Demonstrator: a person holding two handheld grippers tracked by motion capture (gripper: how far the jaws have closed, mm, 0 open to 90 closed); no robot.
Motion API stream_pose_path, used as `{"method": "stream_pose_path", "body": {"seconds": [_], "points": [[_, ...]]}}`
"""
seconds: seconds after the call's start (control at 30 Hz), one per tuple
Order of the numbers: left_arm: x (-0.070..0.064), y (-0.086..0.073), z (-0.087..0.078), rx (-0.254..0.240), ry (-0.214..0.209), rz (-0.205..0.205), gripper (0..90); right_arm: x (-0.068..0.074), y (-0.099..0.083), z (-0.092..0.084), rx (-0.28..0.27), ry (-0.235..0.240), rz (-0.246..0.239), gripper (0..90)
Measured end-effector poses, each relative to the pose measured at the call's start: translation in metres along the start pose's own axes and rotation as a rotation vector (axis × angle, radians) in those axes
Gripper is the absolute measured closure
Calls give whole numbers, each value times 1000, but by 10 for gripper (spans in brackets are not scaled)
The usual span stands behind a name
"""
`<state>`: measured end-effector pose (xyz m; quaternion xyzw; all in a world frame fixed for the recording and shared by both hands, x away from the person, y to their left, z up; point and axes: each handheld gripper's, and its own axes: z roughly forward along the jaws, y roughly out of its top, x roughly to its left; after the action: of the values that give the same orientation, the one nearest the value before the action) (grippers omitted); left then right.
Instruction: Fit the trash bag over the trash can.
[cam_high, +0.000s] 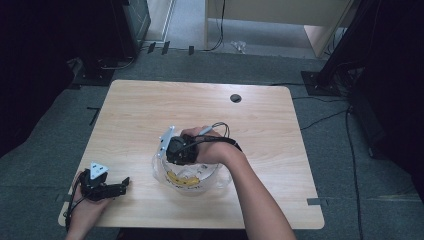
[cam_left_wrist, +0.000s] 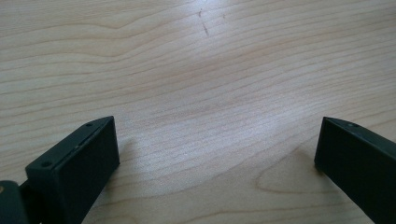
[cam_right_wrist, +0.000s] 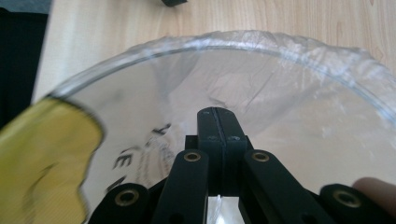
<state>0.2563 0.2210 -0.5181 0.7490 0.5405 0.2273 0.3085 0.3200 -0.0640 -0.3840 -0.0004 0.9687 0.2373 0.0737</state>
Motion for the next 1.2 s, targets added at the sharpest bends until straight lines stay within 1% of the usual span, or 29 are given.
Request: {"method": "stream_pose_path", "body": {"seconds": [0.03, 0.1, 0.13, 0.17, 0.2, 0.3, 0.4, 0.47, 0.57, 0.8, 0.97, 1.1, 1.2], "points": [[0, 0, 0, 1, 0, 0, 0, -1, 1, 3, 4, -8, -2, 900], [0, 0, 0, -2, 0, -2, 0, -3, 3, 8, 1, -34, 11, 900], [0, 0, 0, -2, 0, -2, 0, -3, 4, 10, 3, -36, 23, 900], [0, 0, 0, -2, 0, -1, 0, -4, 4, 12, 3, -44, 18, 900], [0, 0, 0, -2, 0, -2, 0, -4, 5, 14, 5, -50, 24, 900], [0, 0, 0, -2, 0, -2, 0, -4, 5, 17, 7, -42, 25, 900], [0, 0, 0, -2, 0, -2, 0, -3, 3, 15, -6, -20, 18, 900], [0, 0, 0, -1, 0, -1, 0, -2, 2, 11, -11, -9, 21, 900], [0, 0, 0, -1, 0, -2, 0, 0, -1, 4, -35, 7, 15, 900], [0, 0, 0, -1, 0, -2, 0, 5, -6, -19, -100, 17, 6, 900], [0, 0, 0, -1, 0, -1, 0, 9, -11, -33, -122, 23, 1, 900], [0, 0, 0, -1, 0, -2, 0, 14, -17, -45, -141, 43, -8, 900], [0, 0, 0, -1, 0, -1, 0, 18, -23, -56, -152, 38, -11, 900]]}}
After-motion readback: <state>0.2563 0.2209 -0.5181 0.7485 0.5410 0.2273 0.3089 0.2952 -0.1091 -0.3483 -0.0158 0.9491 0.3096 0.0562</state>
